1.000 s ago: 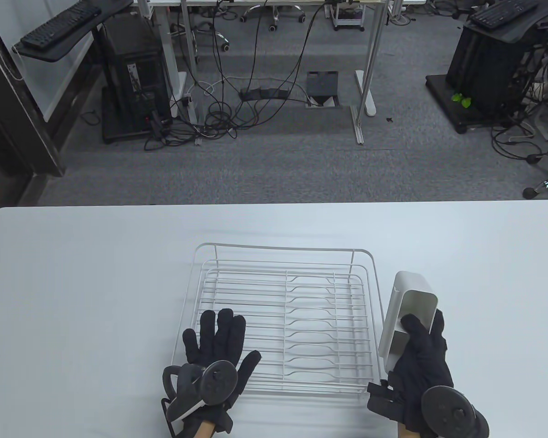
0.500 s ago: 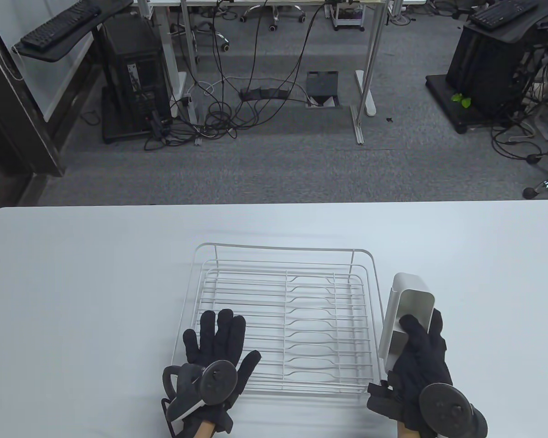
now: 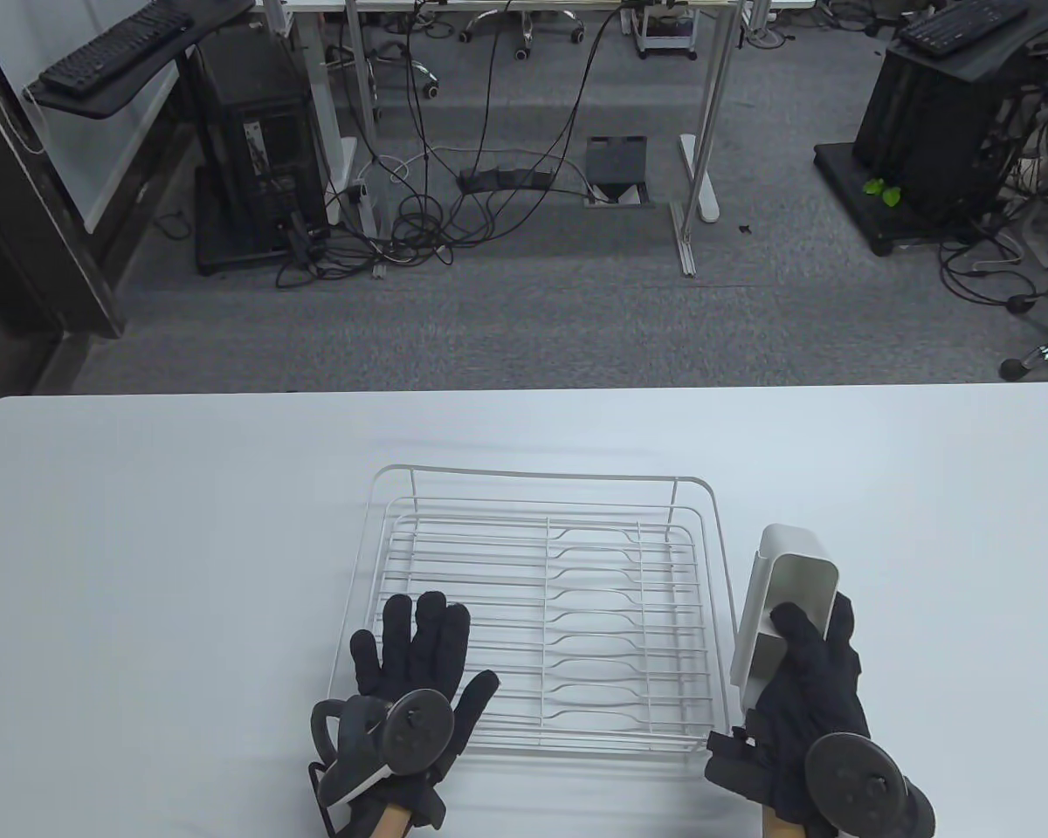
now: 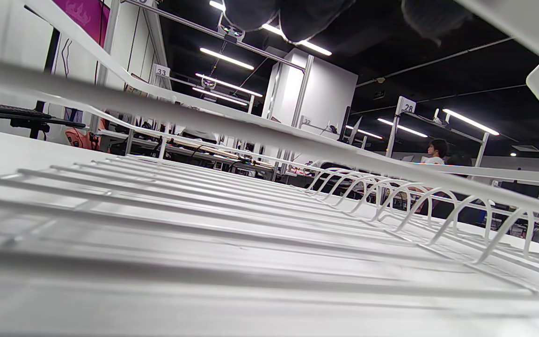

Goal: Hang the cutlery bin on dish rack (Opening facing upward)

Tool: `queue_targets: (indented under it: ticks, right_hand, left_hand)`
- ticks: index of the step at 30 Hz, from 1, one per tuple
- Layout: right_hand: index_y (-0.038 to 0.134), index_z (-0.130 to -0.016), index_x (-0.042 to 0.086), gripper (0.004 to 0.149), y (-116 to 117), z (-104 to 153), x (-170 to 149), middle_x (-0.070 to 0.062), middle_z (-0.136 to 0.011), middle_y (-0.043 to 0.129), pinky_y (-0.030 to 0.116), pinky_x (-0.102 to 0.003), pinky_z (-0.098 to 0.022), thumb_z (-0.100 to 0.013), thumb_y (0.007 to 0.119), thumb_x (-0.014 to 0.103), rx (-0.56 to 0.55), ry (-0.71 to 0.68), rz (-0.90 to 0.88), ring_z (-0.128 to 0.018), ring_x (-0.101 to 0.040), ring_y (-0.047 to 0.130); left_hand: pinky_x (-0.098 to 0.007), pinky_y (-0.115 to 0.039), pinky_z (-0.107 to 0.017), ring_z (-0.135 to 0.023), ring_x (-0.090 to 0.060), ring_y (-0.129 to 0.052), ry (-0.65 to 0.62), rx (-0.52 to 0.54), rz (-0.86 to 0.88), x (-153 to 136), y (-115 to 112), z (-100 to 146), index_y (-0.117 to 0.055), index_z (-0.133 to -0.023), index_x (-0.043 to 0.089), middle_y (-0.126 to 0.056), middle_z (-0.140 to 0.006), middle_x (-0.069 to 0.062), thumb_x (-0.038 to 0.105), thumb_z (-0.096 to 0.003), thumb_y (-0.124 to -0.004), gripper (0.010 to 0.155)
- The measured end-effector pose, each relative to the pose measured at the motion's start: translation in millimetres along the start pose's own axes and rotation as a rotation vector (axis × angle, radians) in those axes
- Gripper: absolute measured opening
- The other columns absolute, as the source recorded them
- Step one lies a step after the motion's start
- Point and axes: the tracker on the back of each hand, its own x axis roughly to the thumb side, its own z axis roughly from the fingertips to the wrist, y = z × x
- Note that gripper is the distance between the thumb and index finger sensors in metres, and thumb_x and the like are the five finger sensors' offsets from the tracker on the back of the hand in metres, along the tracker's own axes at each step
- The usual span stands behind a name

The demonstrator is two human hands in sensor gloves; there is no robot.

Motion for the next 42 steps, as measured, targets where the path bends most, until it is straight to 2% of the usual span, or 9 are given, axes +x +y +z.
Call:
queue_targets:
  ticks: [10,42]
  right_hand:
    - [0.086,-0.079,0.030,0.035,0,0,0,-0.016,-0.105,0.069,0.057,-0.052,-0.066,-0.052,0.070,0.015,-0.008,0.008,0.025,-0.086,-0.037,0.083]
    - [0.087,-0.078,0.030,0.035,12,-6,-5,-0.015,-0.105,0.069,0.055,-0.053,-0.067,-0.052,0.071,0.014,0.155,0.005,0.081,-0.087,-0.038,0.081]
  left_hand:
    - [-0.069,-0.026,-0.071,-0.111,-0.042,-0.028,0.000,0.000,0.000,0,0,0,-0.038,-0.118,0.019,-0.035,-0.122,-0.013,0.067,-0.0593,-0.047,0.076]
    - [-0.069,-0.028,-0.071,-0.111,-0.042,-0.029,0.001,-0.002,0.002,0,0,0,-0.038,-0.118,0.019,-0.036,-0.122,-0.013,0.067,-0.0592,-0.047,0.076]
